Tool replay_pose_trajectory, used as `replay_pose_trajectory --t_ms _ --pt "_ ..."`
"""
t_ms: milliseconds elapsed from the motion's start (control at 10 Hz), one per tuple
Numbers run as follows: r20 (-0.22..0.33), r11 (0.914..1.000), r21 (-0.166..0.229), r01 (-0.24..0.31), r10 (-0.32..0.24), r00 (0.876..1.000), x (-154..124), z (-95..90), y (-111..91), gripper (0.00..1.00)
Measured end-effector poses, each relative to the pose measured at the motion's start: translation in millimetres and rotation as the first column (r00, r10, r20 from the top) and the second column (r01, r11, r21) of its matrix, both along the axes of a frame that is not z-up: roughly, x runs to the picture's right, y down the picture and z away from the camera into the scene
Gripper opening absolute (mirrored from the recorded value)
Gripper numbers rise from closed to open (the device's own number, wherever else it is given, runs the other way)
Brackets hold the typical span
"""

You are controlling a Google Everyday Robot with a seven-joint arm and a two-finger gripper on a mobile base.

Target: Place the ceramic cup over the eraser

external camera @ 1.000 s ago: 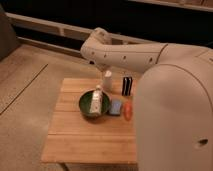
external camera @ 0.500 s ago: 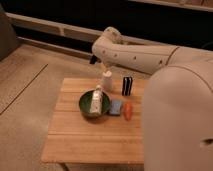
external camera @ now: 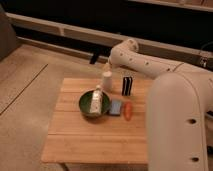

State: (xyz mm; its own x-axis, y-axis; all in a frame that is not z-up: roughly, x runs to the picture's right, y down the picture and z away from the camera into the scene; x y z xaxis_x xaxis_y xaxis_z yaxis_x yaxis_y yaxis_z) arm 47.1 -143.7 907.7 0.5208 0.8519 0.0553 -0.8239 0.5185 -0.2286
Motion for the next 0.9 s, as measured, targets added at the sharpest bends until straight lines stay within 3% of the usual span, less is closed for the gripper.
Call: replay_pose_trajectory --t_ms 300,700,900 --pt "0.041 0.9999 0.011 -0.013 0.012 0.999 6.3 16.4 1.1 0.65" --pt "0.013 0.9997 -0.006 0.025 -0.025 1.0 4.3 5.2 1.5 0.65" --pt "0.011 0.9974 -0.03 0.065 -0.065 0.998 -10.9 7.6 5.4 0.65"
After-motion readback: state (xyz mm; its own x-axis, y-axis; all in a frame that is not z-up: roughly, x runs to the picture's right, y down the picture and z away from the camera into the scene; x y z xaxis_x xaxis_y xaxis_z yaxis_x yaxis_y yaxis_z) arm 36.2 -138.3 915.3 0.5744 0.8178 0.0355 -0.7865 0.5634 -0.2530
